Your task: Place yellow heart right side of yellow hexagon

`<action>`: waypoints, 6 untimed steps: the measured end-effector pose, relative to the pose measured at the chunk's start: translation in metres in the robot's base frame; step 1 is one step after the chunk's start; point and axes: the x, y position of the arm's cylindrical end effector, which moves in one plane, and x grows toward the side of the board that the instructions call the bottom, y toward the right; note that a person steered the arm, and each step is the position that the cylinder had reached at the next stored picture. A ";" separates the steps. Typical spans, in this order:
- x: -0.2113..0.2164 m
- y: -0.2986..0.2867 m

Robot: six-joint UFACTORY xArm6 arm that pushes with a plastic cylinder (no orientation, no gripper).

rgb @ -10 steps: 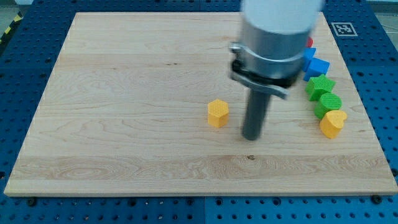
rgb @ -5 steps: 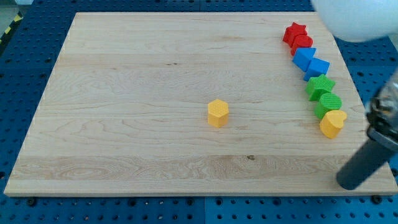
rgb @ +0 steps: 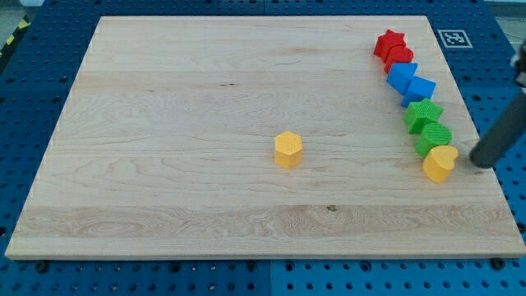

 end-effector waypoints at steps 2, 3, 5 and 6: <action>0.000 -0.033; 0.000 -0.033; 0.009 -0.033; 0.012 -0.033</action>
